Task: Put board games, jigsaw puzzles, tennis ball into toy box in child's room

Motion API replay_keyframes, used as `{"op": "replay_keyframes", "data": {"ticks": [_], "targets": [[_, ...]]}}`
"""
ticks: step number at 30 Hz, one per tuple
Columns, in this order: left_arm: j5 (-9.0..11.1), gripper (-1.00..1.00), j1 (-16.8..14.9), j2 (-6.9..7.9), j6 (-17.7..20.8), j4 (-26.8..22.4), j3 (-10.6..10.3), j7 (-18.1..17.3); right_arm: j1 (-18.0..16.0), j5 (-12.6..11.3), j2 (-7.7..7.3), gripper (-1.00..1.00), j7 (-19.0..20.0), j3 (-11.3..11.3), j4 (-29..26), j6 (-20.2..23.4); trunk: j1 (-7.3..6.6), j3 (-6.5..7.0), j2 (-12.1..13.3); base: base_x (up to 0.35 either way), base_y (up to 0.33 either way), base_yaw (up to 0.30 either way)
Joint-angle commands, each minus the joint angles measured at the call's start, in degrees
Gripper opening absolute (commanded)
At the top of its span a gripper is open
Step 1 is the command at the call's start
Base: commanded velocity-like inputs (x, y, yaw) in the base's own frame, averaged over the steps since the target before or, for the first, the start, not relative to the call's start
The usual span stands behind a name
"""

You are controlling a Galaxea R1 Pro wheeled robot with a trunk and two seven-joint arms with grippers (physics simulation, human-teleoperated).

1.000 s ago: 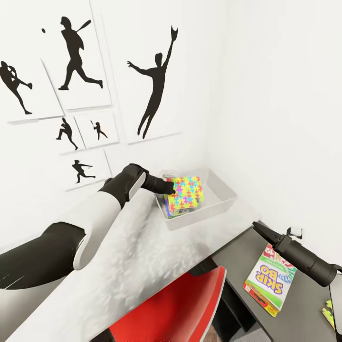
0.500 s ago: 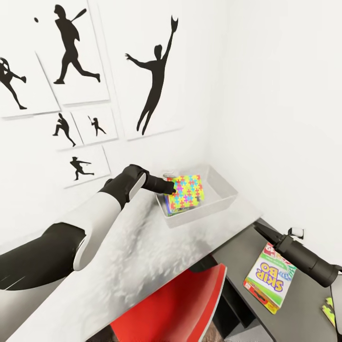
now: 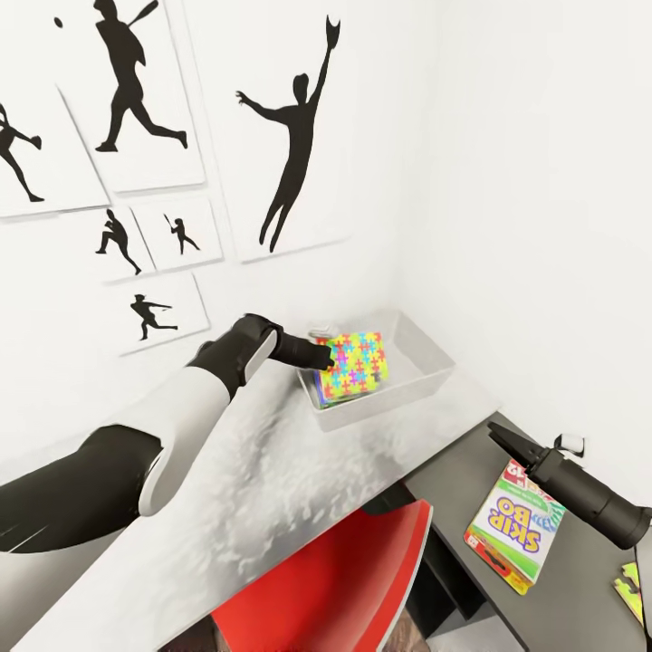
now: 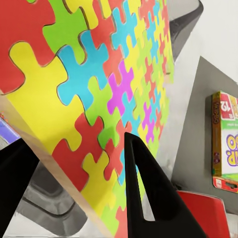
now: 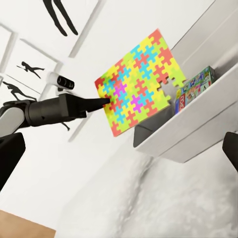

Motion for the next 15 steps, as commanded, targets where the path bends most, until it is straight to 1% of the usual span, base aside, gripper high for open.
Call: {"op": "replay_keyframes", "data": {"ticks": [1,7,11,15], "targets": [[0.63,-1.00,-0.06,0.47,0.31,-0.05,-0.28,0.12,-0.06,0.09,0.00,1.00,0.20,-0.07,0.03,0.16,0.03,-0.11,-0.11,0.000,0.000,0.000],[0.77,-1.00,-0.06,1.88,0.23,-0.05,-0.23,0.21,-0.06,0.13,0.00,1.00,0.20,-0.08,0.28,0.02,0.03,-0.12,-0.11,0.000,0.000,0.000],[0.71,-1.00,-0.01,2.25,0.05,-0.05,-0.18,0.30,-0.06,0.13,0.04,1.00,0.20,-0.08,0.45,-0.04,0.03,-0.12,-0.11,0.000,0.000,0.000],[0.82,-1.00,0.02,2.28,-1.35,-0.05,-0.17,0.28,-0.06,0.13,0.08,1.00,0.20,-0.08,0.54,-0.10,0.03,-0.12,-0.11,0.000,0.000,0.000]]}}
